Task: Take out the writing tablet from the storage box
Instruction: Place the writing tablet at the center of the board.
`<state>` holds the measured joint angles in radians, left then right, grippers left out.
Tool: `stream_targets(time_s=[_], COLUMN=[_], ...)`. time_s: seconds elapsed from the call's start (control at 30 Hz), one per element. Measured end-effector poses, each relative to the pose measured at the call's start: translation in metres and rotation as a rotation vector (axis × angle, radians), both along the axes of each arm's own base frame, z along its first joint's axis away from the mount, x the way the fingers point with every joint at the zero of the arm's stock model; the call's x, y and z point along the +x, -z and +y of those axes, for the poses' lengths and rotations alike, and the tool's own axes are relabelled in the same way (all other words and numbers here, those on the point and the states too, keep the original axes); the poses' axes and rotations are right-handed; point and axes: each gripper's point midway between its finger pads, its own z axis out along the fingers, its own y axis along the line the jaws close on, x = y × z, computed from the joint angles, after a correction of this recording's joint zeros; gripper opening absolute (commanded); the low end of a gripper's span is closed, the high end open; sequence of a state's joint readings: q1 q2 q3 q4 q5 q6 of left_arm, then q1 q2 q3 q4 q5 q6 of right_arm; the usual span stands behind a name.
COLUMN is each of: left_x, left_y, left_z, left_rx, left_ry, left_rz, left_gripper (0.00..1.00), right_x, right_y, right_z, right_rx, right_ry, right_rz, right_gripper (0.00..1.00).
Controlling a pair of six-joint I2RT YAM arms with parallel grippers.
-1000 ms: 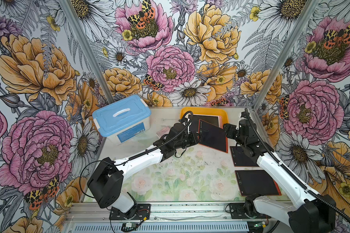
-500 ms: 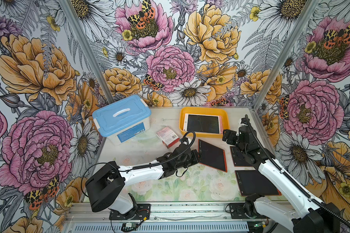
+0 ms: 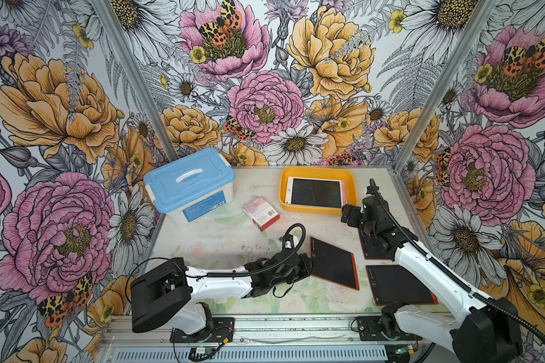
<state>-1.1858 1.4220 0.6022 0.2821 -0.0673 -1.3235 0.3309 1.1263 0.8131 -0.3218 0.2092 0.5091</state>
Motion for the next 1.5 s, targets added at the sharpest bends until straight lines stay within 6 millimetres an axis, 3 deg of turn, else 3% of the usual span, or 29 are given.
stream_targets(time_s=[0.47,1.1,1.23,1.5], left_x=[-0.027,-0.034,-0.034,-0.038], left_y=[0.008,0.012,0.015,0.029], left_z=[-0.014,-0.018,-0.017,-0.008], left_rx=[-0.038,-0.055,-0.045,0.024], left_ry=[-0.014,-0.040,-0.040,-0.046], left_rz=[0.070,0.118,0.120,0.141], left_gripper=[0.00,0.00,0.11,0.19], right_x=[-0.004,-0.009,-0.010,-0.010], right_y=[-0.012,-0.024,-0.022,-0.019], right_z=[0.010,0.011,0.011,0.010], right_rx=[0.027,0.055,0.054,0.052], right_ry=[-0.029,-0.028,-0.027,-0.027], right_rz=[-0.036,-0.071,-0.068,-0.062], right_gripper=[0.90,0.90,0.90,0.90])
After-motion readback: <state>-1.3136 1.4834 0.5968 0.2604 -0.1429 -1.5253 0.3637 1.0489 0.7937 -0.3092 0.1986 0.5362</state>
